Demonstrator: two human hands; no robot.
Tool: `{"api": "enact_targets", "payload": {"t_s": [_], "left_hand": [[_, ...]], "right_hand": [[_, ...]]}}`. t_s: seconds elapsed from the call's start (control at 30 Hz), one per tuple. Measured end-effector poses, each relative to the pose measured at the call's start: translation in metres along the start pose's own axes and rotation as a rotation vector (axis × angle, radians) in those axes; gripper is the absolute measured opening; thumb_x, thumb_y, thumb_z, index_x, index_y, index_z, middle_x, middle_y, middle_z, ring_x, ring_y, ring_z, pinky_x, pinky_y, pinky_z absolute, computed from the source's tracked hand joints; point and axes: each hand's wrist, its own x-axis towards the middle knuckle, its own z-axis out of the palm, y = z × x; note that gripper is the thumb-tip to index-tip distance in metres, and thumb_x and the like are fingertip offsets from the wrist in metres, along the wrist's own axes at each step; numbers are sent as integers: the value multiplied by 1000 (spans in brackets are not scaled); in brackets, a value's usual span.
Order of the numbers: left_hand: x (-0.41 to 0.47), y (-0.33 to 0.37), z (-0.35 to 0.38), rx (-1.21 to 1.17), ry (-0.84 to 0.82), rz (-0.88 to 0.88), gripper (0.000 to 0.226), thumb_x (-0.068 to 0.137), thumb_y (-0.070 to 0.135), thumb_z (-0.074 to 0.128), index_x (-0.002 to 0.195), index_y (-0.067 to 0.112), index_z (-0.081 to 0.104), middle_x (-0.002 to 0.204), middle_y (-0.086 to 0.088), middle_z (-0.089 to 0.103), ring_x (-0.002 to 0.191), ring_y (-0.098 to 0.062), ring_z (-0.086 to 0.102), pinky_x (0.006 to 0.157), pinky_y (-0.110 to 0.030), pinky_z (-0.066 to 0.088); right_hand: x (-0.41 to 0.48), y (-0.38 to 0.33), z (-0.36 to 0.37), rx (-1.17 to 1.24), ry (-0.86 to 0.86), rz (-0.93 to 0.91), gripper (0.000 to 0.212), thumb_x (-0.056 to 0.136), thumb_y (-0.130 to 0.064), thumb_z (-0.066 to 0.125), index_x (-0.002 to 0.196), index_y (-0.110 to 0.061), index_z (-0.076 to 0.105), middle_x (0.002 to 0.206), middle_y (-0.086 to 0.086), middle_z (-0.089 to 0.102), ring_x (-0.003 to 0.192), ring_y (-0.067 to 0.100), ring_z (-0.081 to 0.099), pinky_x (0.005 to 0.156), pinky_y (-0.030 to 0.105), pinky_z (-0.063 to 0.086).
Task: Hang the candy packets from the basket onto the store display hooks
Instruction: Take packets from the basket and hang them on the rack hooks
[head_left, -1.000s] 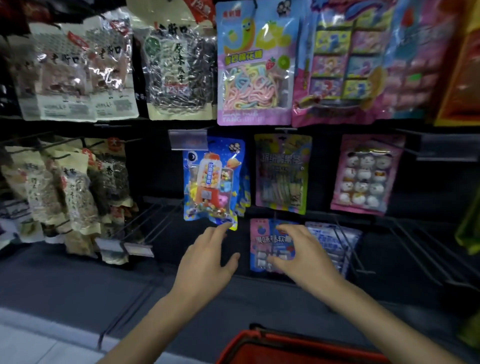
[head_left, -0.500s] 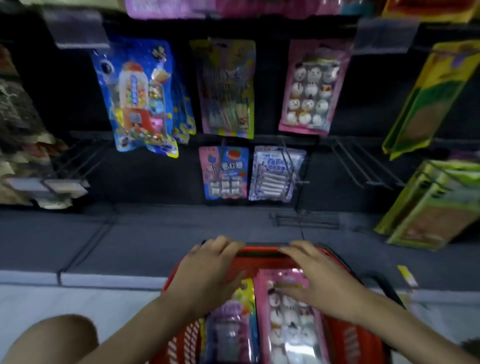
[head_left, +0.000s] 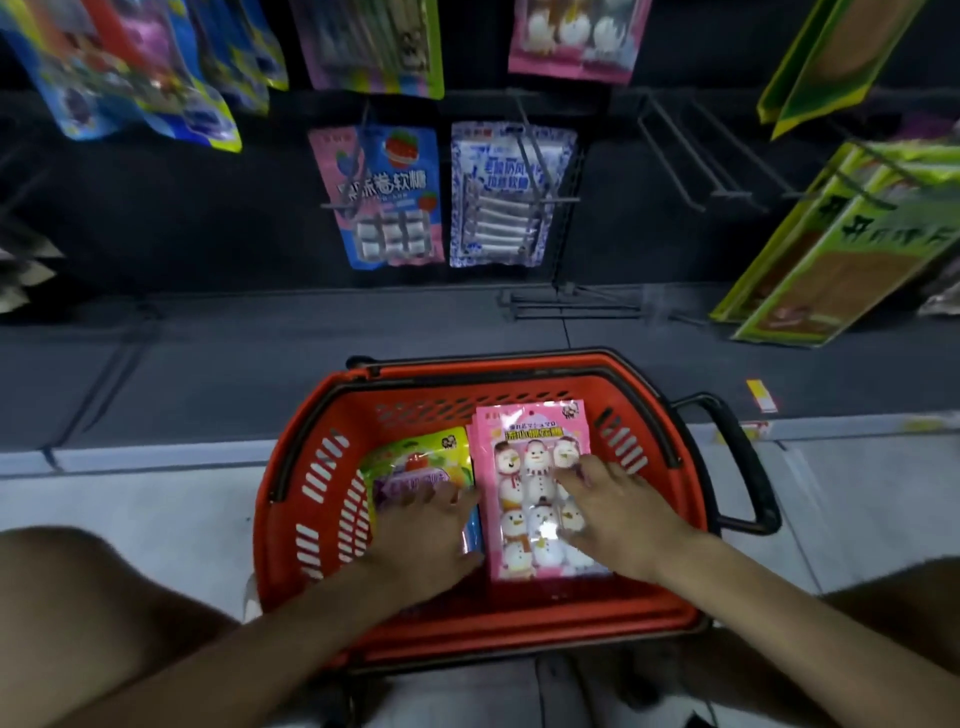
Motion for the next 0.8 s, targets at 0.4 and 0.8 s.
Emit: {"api": "enact_targets", "payload": {"t_s": [0.4,0.8], "left_hand": [[35,25,-3,-1046,-148,-261,62,90,6,80,144,4,50,127,-12,70,102,-16,66,75,-17,57],[45,40,-4,-1459,64,-297,38,82,-3,83,116,10,70,113,-8,78,94,-17,75,74,-28,63]], "right_hand": [[22,11,27,725,-69,333,108,83,-46,84,161,-19,16,151,7,52,124,25,61,103,36,50],[21,23,21,1347,146,358,44,73,-13,94,113,-20,76,103,-4,81,92,13,78,73,25,61]]}}
